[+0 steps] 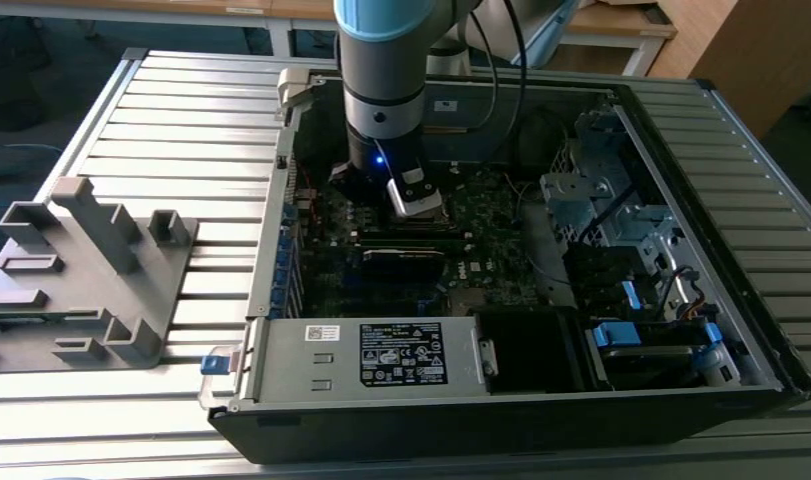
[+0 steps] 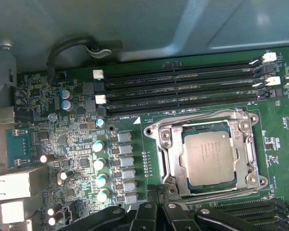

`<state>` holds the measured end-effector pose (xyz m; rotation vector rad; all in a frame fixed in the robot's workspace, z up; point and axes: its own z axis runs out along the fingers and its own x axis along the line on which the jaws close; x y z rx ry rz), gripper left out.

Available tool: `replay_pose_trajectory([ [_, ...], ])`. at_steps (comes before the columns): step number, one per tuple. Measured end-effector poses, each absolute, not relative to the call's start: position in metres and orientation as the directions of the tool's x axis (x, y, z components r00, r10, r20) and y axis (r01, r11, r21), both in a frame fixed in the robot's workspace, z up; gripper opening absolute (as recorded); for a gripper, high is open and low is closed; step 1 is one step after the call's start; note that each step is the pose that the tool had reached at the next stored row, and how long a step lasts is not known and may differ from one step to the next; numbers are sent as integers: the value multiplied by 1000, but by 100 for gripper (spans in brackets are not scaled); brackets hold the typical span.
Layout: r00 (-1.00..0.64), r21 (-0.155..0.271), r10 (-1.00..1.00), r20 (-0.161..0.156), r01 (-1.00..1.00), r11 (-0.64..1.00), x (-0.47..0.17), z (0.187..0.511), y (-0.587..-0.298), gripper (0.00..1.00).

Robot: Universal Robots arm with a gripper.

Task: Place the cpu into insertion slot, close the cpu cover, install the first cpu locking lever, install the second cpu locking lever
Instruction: 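Install the second cpu locking lever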

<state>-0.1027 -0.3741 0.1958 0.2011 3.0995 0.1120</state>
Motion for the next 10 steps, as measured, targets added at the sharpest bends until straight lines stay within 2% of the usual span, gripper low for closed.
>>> replay_pose_trajectory([
  [10,-991,75,130,-28,128,989,-104,195,-377,10],
])
